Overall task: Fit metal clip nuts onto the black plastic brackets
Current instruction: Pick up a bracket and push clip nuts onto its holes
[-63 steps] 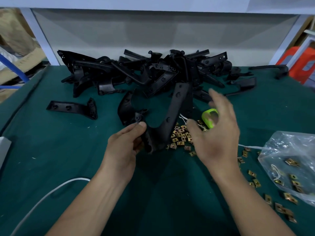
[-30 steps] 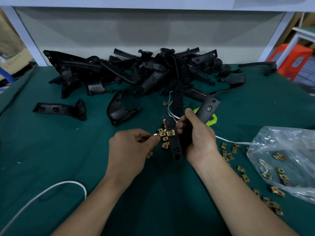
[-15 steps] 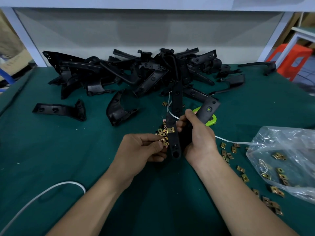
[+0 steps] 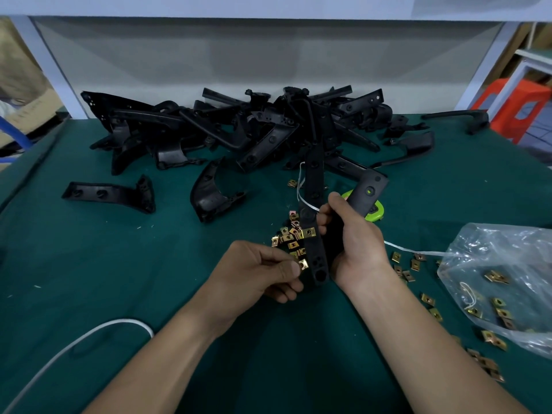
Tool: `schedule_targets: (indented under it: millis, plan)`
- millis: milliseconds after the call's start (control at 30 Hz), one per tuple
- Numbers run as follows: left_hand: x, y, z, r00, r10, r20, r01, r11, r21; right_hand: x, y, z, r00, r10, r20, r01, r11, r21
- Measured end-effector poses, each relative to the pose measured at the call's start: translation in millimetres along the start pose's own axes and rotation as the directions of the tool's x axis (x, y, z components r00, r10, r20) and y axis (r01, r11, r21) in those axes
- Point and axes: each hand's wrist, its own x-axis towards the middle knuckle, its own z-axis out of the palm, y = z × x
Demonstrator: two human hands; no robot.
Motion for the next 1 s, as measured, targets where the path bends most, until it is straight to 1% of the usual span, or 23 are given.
schedule_targets:
  millis: [133, 367, 500, 600, 767, 867, 1000]
  plan:
    - [-1.5, 0.3, 1.0, 1.000, -0.002, 0.018, 0.002, 0.999, 0.047, -2.0, -0.2, 0.8, 1.000, -0.004, 0.008, 0.004, 0.999, -0.035]
    - [-2.9, -2.6, 5.9, 0.999, 0.017, -0.027, -0.015, 0.997, 0.076, -5.6, 1.4, 4.7, 0.996, -0.084, 0.002, 0.083, 0.977, -0.196]
    - [-5.2, -5.4, 9.9, 0.998, 0.042, -0.042, -0.040, 0.998, 0.040, -6.8, 3.7, 6.3, 0.992, -0.128, -0.022, 0.122, 0.974, -0.193]
    - [-7.2, -6.8, 13.7, 0.997, 0.056, -0.048, -0.055, 0.998, 0.014, -8.9, 6.4, 7.3, 0.982, -0.188, -0.019, 0.180, 0.960, -0.213]
    - [-7.3, -9.4, 21.1, 0.994, 0.091, -0.062, -0.089, 0.995, 0.036, -12.4, 12.2, 9.5, 0.965, -0.263, -0.016, 0.251, 0.937, -0.244]
    - [-8.1, -9.2, 20.8, 0.992, 0.123, -0.038, -0.120, 0.991, 0.060, -15.2, 12.2, 10.3, 0.972, -0.232, -0.021, 0.222, 0.950, -0.221]
    - [-8.3, -5.8, 18.1, 0.978, 0.207, 0.015, -0.207, 0.975, 0.086, -21.0, 11.7, 11.4, 0.993, -0.114, -0.023, 0.107, 0.975, -0.194]
